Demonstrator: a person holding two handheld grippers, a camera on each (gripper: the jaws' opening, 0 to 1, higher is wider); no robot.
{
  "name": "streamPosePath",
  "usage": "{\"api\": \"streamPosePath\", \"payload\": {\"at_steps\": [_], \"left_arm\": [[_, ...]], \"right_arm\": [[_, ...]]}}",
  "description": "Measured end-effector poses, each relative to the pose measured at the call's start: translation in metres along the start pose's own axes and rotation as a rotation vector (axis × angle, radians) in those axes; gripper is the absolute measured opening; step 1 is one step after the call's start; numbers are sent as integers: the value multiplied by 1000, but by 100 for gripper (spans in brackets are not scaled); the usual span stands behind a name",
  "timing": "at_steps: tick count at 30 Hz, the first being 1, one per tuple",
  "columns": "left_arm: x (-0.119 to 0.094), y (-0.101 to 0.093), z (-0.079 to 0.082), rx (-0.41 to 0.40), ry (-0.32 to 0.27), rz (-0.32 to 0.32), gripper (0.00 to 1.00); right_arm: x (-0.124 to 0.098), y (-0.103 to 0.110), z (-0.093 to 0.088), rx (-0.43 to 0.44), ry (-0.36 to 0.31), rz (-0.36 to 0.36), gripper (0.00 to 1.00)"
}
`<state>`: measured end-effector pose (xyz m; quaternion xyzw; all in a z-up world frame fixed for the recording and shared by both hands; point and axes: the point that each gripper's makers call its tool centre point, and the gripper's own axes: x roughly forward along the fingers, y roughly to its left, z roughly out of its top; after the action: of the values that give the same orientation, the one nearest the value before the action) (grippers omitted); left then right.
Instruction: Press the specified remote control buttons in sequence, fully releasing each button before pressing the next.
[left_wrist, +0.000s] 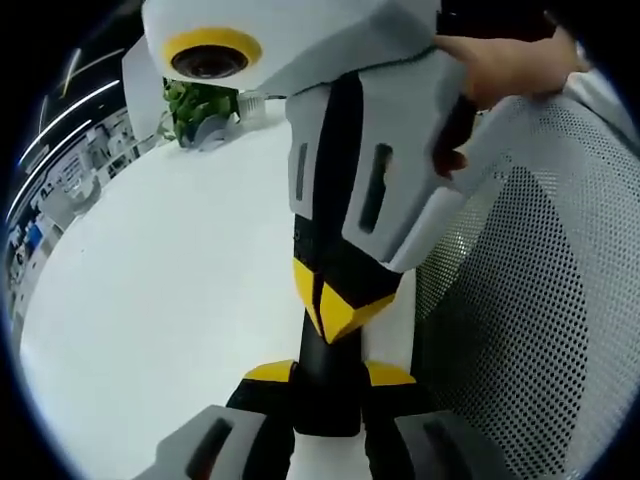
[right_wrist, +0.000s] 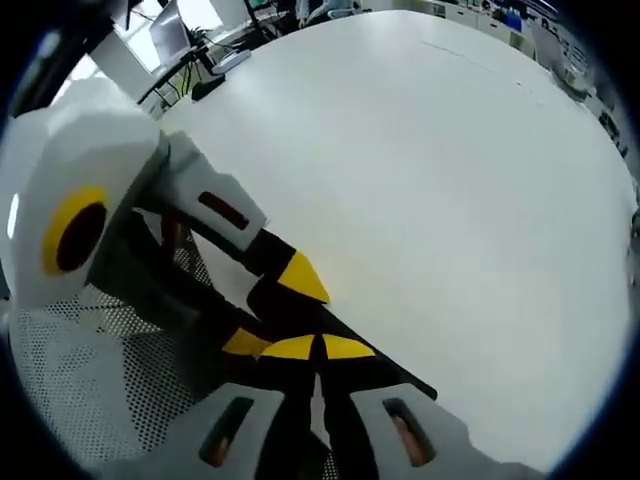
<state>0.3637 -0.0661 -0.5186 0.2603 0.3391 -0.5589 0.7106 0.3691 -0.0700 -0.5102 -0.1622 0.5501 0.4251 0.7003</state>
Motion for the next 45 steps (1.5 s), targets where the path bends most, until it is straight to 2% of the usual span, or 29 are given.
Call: {"api": "streamPosePath", "payload": {"at_steps": [16,19,26,27,31,33,37,40,45], "left_arm": [[0,0,0,2,-1,-1,25],[0,0,1,1,-2,-1,25],[0,0,1,1,-4,-3,25],[0,0,1,0,-4,-4,25],[0,0,0,0,-4,-5,25],[0,0,0,0,-4,-6,25],[0,0,0,-1,-4,-8,25],[0,1,0,-1,-7,-7,25],[0,1,0,1,-9,-7,25]], "right_arm": [[-2,-1,-1,-12,10,8,0],[-1,-1,0,-129,9,-3,0],[0,0,0,-262,30,-28,0],[1,0,0,-311,40,-36,0],[2,0,0,-326,43,-33,0],[2,0,0,-388,53,-25,0],[3,3,0,-430,73,-53,0],[2,2,0,-485,59,-45,0],[2,1,0,-510,53,-38,0]]}}
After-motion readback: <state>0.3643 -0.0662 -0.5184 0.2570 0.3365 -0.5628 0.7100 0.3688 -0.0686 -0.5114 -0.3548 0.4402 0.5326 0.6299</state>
